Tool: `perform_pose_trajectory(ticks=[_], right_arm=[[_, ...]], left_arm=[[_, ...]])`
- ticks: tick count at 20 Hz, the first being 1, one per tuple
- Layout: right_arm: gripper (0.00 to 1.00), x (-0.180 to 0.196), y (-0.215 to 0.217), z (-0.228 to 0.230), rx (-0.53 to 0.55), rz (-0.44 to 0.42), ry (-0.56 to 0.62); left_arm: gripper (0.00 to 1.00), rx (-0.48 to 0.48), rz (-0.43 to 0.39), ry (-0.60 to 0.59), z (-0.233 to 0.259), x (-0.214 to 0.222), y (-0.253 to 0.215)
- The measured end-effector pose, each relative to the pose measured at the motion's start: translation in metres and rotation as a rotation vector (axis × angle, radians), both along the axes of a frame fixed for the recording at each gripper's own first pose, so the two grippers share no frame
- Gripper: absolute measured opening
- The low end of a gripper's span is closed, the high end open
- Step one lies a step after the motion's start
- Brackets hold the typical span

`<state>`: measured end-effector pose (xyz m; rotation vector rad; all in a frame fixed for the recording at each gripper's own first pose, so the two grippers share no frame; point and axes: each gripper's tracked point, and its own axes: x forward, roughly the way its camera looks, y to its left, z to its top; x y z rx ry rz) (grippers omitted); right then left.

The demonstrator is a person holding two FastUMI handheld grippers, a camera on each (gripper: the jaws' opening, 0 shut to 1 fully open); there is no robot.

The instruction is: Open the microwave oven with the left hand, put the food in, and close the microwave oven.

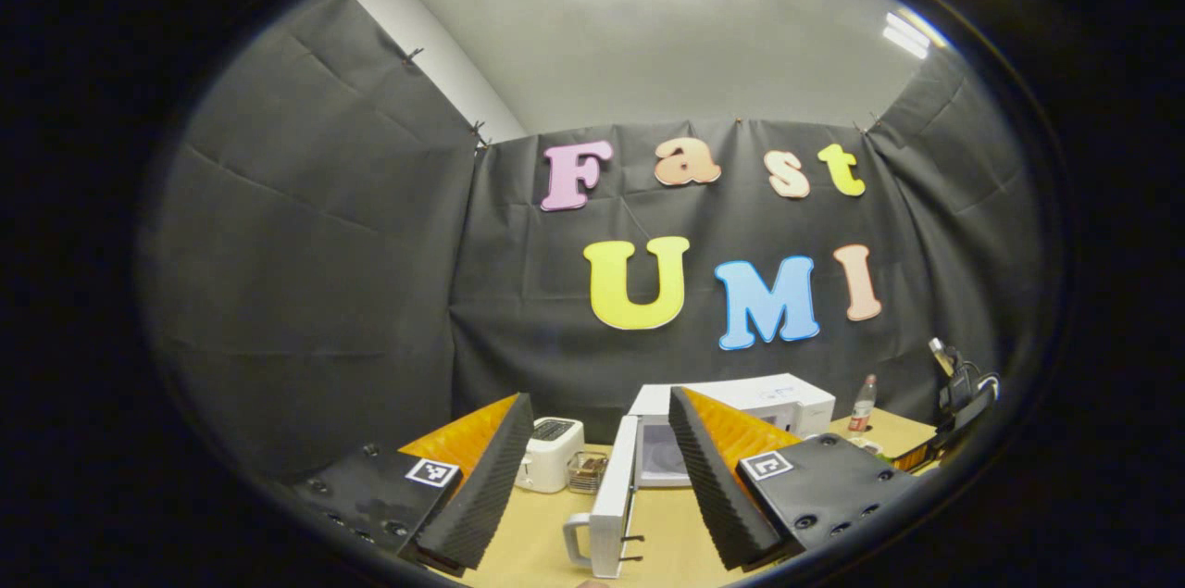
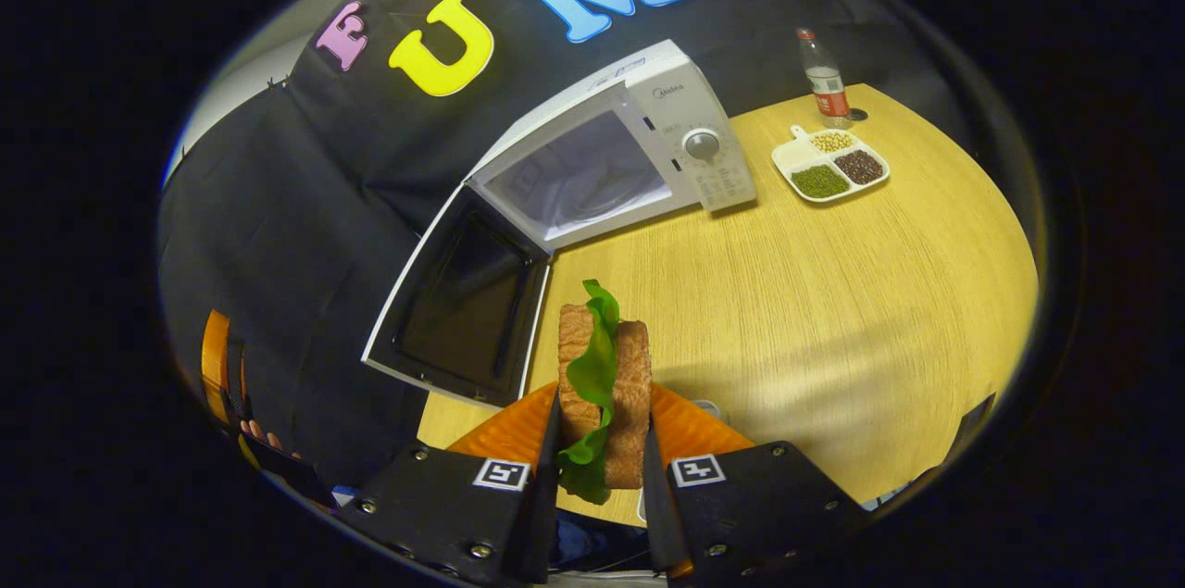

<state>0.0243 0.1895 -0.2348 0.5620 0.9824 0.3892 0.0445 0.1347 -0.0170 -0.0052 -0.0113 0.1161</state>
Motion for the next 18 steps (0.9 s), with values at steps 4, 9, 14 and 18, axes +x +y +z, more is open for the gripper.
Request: perform_pose_trajectory(ticks=[4, 9, 14, 18], right_arm=[[0.41, 0.034, 0.029, 0.001, 0.005, -0.038, -0.047], [0.41, 0.084, 0.062, -0.006, 0.021, -0.113, -0.105], [0.41, 0.143, 0.087, -0.021, 0.046, -0.202, -0.154], [0.41, 0.188, 0.098, -0.038, 0.009, -0.236, -0.202]], left_arm=[[0.99, -0.006, 0.009, -0.002, -0.005, 0.019, 0.029], [0.99, 0.003, 0.026, 0.017, -0.02, 0.039, 0.065], [0.99, 0.011, 0.061, 0.039, -0.034, 0.056, 0.107], [0.99, 0.017, 0.084, 0.067, -0.05, 0.069, 0.13]])
